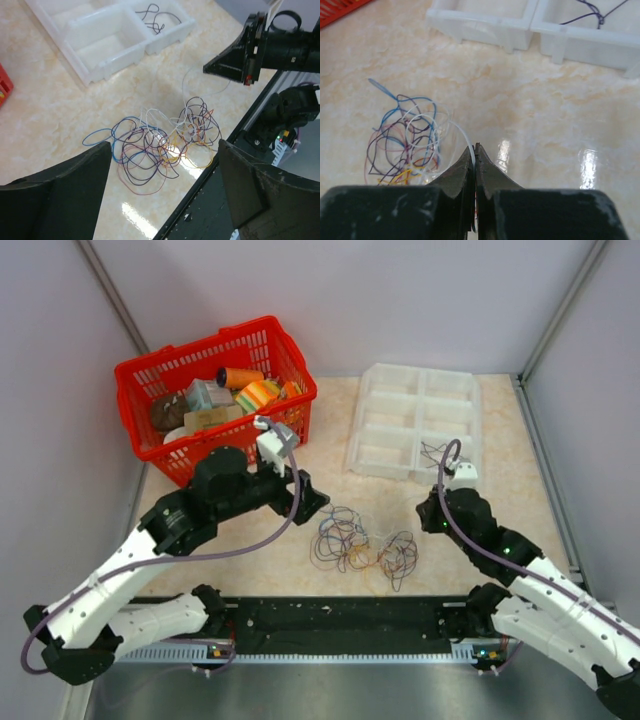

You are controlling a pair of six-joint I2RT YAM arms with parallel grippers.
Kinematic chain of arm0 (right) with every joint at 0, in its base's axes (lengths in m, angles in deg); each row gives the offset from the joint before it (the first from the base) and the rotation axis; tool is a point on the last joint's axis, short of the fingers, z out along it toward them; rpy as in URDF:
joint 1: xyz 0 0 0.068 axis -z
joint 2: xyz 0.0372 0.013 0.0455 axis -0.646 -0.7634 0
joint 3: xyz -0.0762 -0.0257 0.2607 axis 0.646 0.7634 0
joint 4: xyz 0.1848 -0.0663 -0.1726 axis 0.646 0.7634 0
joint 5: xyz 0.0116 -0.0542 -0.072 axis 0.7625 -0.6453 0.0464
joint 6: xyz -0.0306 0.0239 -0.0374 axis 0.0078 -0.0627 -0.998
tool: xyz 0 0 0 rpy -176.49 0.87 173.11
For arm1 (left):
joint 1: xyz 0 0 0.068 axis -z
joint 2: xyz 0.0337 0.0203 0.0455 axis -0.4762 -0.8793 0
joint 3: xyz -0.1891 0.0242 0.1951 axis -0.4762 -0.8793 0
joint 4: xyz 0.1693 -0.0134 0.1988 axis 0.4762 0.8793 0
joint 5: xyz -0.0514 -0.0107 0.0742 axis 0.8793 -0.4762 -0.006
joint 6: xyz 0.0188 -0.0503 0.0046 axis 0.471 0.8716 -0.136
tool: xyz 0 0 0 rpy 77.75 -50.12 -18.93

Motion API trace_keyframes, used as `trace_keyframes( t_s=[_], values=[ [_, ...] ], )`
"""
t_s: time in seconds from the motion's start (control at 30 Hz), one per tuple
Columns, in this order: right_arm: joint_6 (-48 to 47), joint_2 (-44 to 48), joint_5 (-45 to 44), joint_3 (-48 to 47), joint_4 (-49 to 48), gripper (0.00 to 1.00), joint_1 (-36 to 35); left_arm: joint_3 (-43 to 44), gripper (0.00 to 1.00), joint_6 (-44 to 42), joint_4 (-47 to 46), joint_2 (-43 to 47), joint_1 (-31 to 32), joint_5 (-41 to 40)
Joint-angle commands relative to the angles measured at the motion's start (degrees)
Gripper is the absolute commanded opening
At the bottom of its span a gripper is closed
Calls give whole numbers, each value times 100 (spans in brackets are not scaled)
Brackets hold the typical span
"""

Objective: Untangle the cables

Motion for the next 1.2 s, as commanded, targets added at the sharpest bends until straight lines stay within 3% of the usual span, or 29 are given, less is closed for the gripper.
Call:
trace_keyframes(
  t_s=[0.0, 0.1, 0.27, 0.37, 0.47, 0.6, 0.7, 0.8, 0.93, 1.17],
  values=[
    [153, 166, 969, -163, -539, 0, 50, -550, 85, 64, -748, 389, -37, -377],
    [161, 16, 1374, -654, -514, 0, 50, -1427, 76, 608, -1887, 345, -37, 34],
    [459, 244, 1551, -1577, -426, 0, 50, -2817, 74, 2373, -5111, -593, -29, 2054],
    [758, 192, 1621, -2148, -373, 0, 50, -3152, 70, 3464, -7089, -1454, 111, 2514],
    [1083, 60, 1885, -2483, -714, 0, 42, -2961, 70, 3800, -8043, -2341, 384, 2541],
    [1330, 16, 2228, -2940, -1137, 0, 50, -2539, 57, 4037, -8176, -3554, 481, 2392],
    [1357, -28, 2332, -3406, -1313, 0, 50, -2442, 56, 4310, -8684, -4469, 446, 2426],
    [1436, -203, 2710, -3897, -1453, 0, 42, -2284, 51, 4267, -8408, -5121, 323, 2270],
    [1182, -414, 2817, -4697, -1445, 0, 50, -2563, 46, 4117, -8028, -5263, -10, 2014],
    [286, -1178, 2826, -6542, -778, 0, 50, -3074, 31, 3081, -6878, -4587, -520, 1557]
  ],
)
